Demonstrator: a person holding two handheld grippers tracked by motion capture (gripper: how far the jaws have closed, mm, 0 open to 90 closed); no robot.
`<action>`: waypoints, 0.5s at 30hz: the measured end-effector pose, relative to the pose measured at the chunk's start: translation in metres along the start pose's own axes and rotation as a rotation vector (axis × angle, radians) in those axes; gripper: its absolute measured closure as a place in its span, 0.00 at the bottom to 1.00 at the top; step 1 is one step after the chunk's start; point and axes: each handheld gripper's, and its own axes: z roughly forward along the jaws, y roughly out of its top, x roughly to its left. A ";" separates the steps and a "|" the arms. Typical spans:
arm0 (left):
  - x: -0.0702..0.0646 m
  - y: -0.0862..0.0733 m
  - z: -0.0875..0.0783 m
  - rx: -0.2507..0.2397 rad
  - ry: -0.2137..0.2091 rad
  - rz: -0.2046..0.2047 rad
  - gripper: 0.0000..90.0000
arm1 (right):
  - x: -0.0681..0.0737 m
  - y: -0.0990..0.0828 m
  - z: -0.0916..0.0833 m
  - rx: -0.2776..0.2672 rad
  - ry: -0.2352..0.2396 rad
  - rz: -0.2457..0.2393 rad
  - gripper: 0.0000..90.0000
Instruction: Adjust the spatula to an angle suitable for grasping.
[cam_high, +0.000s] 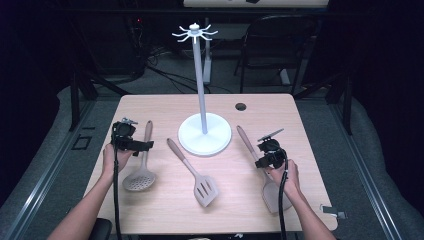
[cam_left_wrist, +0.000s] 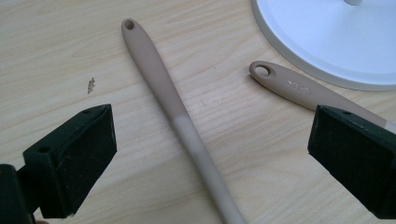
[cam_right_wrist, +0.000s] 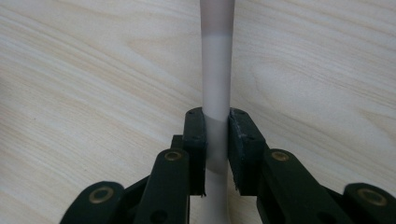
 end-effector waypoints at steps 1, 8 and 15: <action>0.000 0.000 0.000 -0.002 0.000 0.002 0.01 | 0.001 -0.001 -0.002 -0.006 0.009 0.003 0.87; -0.004 0.000 0.000 -0.007 -0.001 0.008 0.01 | 0.012 -0.003 -0.014 -0.065 -0.010 -0.095 0.87; -0.008 0.001 0.000 -0.009 -0.005 0.027 0.01 | 0.022 -0.003 -0.014 -0.096 0.011 -0.128 0.87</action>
